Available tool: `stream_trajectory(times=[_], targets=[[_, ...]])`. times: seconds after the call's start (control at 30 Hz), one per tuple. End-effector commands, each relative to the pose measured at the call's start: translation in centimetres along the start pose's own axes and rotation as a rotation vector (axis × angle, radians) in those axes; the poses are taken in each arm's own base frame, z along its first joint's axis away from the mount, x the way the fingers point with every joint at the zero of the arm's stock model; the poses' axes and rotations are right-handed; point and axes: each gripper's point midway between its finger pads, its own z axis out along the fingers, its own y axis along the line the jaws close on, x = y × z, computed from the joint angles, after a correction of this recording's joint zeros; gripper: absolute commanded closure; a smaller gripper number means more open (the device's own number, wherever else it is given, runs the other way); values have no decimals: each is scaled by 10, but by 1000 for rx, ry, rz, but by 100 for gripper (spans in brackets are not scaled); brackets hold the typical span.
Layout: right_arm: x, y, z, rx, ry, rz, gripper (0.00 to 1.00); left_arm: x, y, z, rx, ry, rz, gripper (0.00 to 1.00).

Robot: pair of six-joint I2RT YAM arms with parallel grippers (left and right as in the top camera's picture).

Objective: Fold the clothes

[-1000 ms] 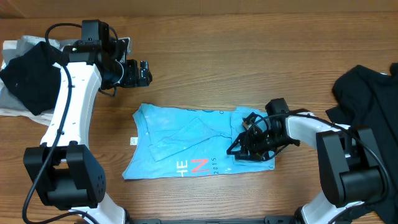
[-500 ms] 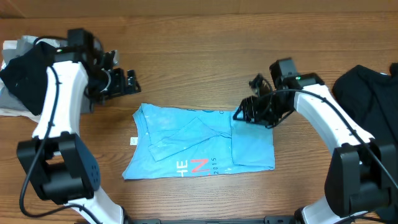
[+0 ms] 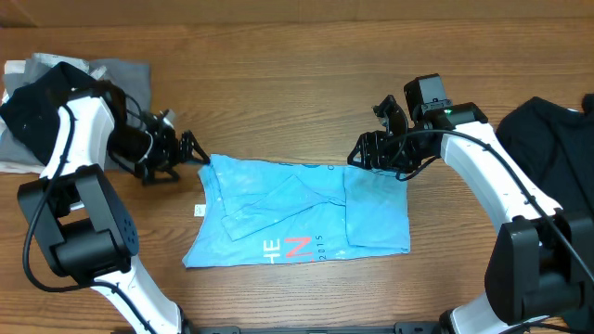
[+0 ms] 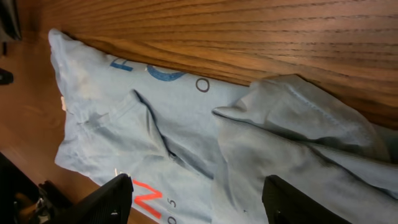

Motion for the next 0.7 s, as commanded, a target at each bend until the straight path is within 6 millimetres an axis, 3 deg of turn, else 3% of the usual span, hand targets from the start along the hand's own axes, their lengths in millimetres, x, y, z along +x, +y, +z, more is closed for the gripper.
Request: stream_trajectory(times=[0.0, 0.2, 0.67], targets=[[-9, 4, -10, 17, -46, -27, 28, 16, 10, 23, 24, 63, -12, 8], [-10, 4, -10, 16, -48, -28, 28, 29, 30, 48, 32, 72, -68, 6], [-14, 5, -11, 14, -62, -36, 27, 37, 42, 83, 30, 58, -70, 5]])
